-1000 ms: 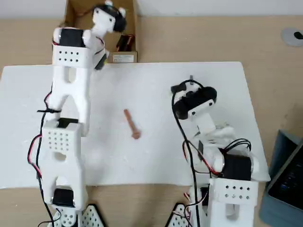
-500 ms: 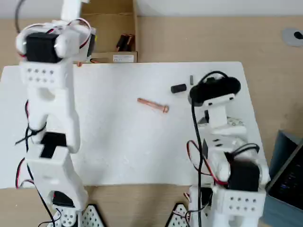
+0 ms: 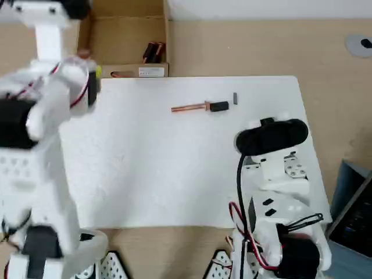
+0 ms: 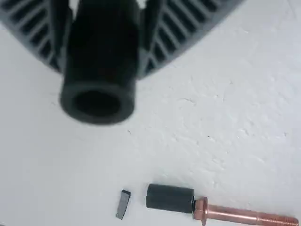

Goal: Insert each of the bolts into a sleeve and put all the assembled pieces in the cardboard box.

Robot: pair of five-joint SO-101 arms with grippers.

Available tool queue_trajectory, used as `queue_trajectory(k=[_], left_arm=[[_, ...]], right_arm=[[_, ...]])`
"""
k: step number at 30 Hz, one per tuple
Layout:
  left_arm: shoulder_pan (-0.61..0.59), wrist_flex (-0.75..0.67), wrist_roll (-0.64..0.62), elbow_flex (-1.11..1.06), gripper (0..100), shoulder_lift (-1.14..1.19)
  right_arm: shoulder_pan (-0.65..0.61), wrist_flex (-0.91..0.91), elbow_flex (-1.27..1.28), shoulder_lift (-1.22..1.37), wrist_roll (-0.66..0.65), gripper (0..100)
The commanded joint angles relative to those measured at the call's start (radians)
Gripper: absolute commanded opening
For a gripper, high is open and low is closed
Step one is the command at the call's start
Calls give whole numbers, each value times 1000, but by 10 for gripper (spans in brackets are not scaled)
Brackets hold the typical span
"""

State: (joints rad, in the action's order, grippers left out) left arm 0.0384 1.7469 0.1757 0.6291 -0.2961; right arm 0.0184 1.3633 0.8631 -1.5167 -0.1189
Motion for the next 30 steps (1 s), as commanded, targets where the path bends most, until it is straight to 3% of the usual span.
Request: queue_trajectory(k=[1, 5, 15, 20, 30], left_arm=[[8, 6, -8, -218, 1, -196], [6, -20, -9, -466, 1, -390], [0, -330, -117, -1122, 1, -906], [0, -427, -160, -1386, 1, -1122], [8, -523, -250, -1700, 1, -1455]], right_arm=[[8, 0, 21, -27, 9, 9], [8, 0, 62, -50, 11, 9], [5, -8, 165, -136, 12, 9], [4, -8, 208, -179, 84, 9], [-223, -37, 306, -251, 160, 9]])
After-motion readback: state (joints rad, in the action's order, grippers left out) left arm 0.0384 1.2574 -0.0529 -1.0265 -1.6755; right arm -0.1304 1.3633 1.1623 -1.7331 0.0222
